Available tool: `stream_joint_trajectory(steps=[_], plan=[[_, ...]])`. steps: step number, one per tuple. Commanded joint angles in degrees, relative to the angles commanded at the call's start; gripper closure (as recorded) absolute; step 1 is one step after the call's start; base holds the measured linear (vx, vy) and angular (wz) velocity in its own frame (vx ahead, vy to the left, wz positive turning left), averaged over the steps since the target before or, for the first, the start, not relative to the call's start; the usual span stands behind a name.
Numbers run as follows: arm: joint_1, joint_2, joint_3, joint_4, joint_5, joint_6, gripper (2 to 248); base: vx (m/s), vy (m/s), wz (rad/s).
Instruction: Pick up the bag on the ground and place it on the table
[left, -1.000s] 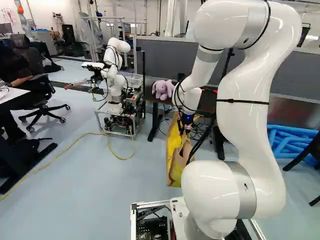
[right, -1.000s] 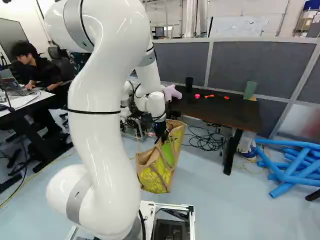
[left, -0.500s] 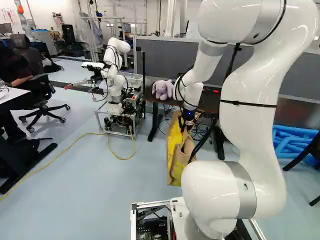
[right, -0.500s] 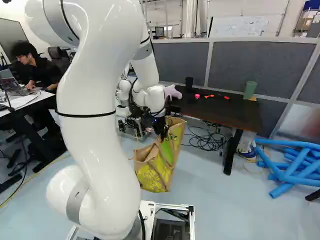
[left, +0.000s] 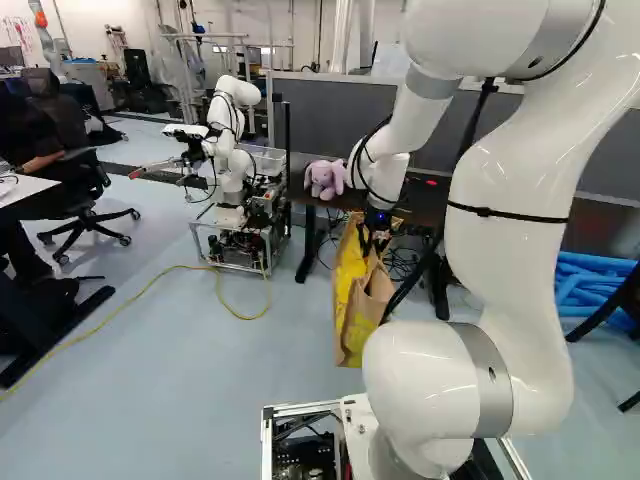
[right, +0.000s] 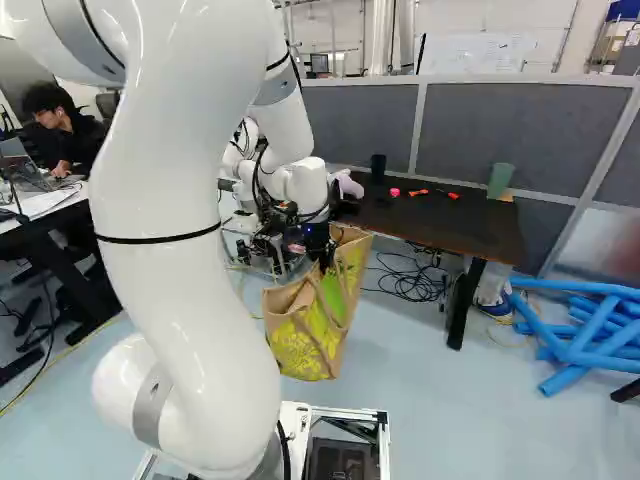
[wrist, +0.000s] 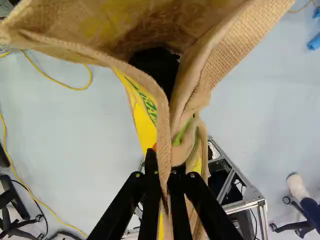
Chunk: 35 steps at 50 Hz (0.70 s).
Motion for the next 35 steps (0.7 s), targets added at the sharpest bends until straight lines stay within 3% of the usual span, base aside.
stream_joint_trajectory(steps=[35], plan=[[0.69, 5.40, -1.61, 0.00, -7.54, 0.00, 226, 0.000, 0.000, 0.000]])
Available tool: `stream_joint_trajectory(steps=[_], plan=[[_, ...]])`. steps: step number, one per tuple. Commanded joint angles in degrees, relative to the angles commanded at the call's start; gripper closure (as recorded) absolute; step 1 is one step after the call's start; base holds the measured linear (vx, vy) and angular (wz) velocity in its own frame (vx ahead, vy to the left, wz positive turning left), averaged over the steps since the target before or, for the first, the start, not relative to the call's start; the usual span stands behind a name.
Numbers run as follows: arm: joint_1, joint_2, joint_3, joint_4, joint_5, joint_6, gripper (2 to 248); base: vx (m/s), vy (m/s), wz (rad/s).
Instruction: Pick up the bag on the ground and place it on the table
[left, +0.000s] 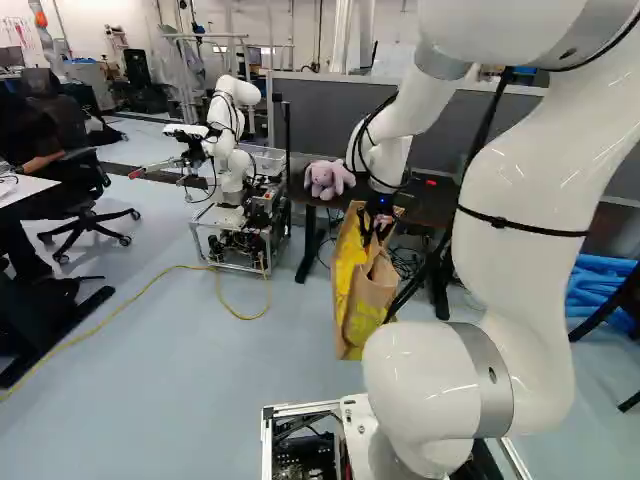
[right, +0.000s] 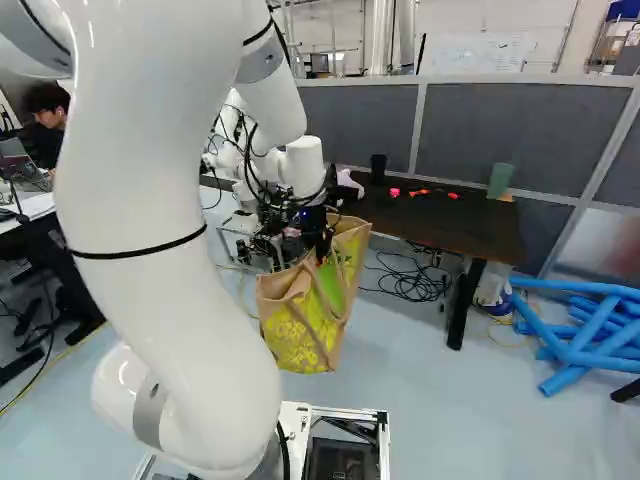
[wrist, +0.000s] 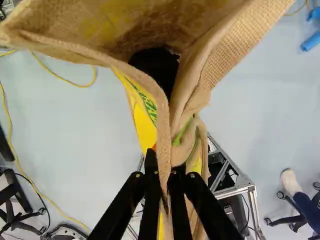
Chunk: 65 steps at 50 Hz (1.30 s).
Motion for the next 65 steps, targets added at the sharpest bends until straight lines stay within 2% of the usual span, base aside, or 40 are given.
stream_joint_trajectory(steps=[45, 65], plan=[[0.56, 5.71, -3.46, 0.00, -9.91, 0.00, 226, 0.000, 0.000, 0.000], [0.29, 7.49, -5.77, 0.00, -12.68, 0.00, 226, 0.000, 0.000, 0.000]])
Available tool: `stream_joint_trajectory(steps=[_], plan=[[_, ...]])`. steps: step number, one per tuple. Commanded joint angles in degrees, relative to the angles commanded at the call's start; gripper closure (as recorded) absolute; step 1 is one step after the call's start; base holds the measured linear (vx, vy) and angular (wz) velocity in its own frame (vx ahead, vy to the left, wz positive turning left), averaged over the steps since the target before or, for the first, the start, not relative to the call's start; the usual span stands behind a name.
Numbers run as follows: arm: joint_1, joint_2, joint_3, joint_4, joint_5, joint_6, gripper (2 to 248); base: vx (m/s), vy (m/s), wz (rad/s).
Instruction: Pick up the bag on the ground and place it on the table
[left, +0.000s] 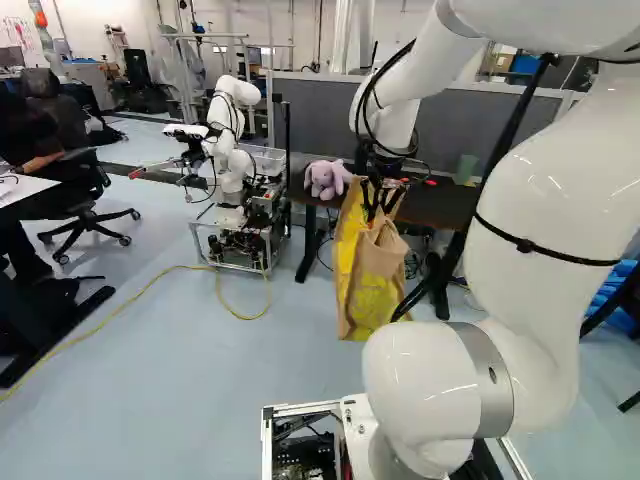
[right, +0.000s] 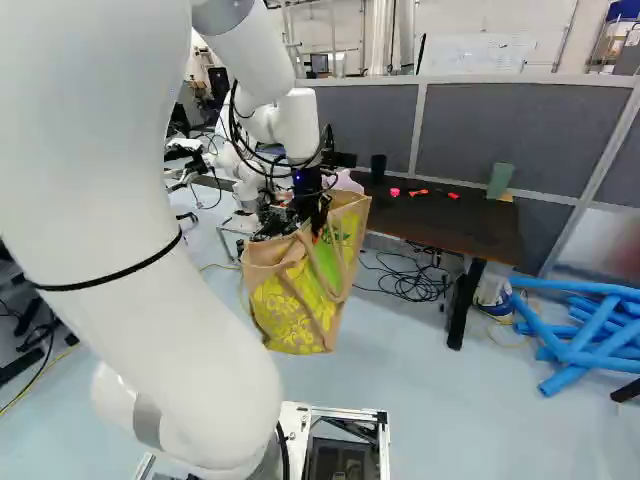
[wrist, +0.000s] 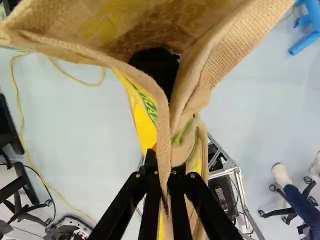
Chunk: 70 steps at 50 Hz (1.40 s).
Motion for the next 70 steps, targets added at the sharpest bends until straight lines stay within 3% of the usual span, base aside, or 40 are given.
stream_joint_trajectory(steps=[70], plan=[[-0.63, 3.19, -10.76, 0.00, -14.84, 0.00, 226, 0.000, 0.000, 0.000]])
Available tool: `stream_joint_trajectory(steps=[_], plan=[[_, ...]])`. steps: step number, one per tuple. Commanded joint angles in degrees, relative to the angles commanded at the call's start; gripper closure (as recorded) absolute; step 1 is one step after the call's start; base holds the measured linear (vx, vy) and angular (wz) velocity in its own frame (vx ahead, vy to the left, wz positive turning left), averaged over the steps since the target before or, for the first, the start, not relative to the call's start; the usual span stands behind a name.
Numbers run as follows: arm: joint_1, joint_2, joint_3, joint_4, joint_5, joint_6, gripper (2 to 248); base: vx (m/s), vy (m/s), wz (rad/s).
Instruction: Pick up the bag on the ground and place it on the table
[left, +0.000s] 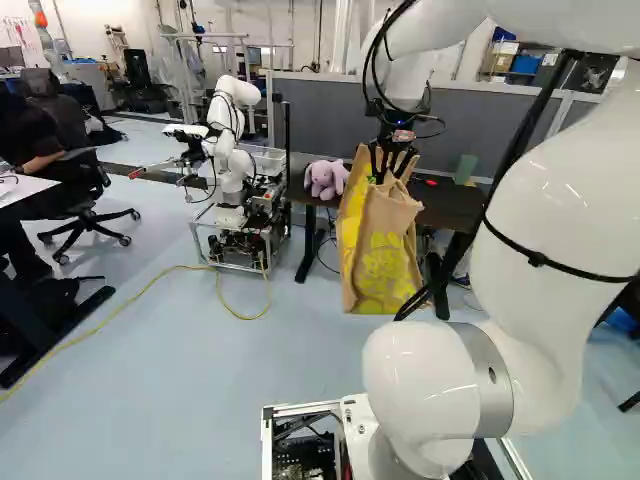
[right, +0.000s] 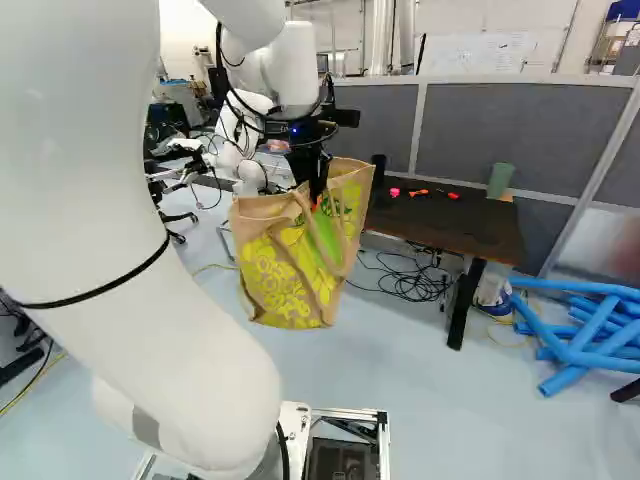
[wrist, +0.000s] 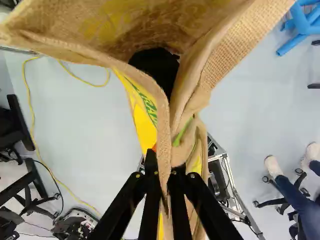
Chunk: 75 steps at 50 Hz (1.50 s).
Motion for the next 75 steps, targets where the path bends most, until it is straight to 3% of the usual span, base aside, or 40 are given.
stream_joint_trajectory(steps=[36, 75], plan=[[-0.03, 0.45, -6.57, 0.00, -7.68, 0.00, 226, 0.000, 0.000, 0.000], [-0.01, 0.55, -6.90, 0.00, -8.11, 0.00, 226, -0.001, -0.002, -0.018]])
